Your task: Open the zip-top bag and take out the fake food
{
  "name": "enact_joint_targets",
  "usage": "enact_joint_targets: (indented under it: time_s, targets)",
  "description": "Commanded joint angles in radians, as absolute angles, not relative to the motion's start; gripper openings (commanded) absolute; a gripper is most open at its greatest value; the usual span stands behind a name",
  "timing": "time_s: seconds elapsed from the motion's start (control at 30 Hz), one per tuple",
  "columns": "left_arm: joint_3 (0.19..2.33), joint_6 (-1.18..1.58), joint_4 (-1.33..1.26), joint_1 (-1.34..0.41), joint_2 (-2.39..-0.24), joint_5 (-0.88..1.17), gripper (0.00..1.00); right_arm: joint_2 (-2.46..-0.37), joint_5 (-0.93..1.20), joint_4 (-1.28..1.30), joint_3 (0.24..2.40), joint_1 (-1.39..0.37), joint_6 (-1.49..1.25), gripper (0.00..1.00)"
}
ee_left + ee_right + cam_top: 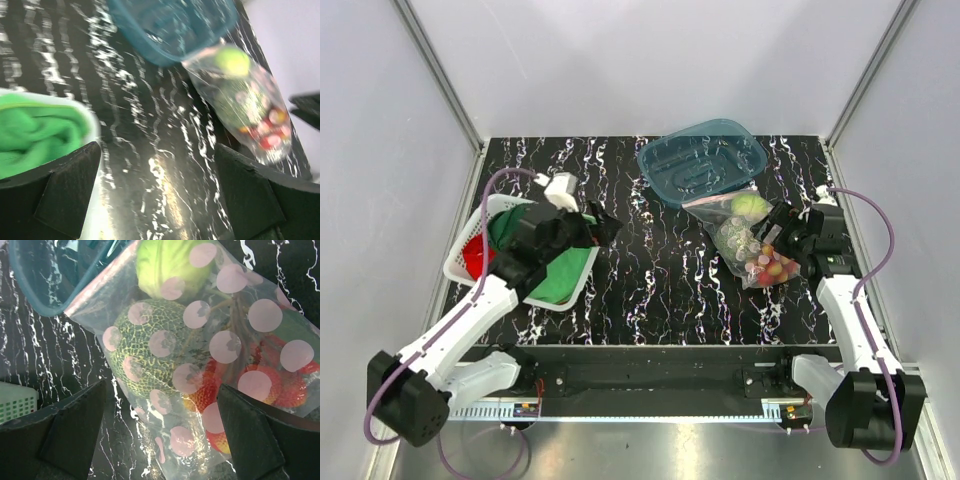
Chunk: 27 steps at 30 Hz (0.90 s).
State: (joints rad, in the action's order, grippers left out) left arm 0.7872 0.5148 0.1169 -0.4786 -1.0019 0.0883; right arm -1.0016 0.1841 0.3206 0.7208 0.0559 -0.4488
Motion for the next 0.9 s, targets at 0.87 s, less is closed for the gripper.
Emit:
enact_joint_targets:
  time_s: [0.87]
  targets:
    - [1.455, 0.911, -0.175, -0.795, -2.031, -0.212, 0.98, -1.063, 0.144, 0.224, 0.966, 0.054, -0.413, 1.00]
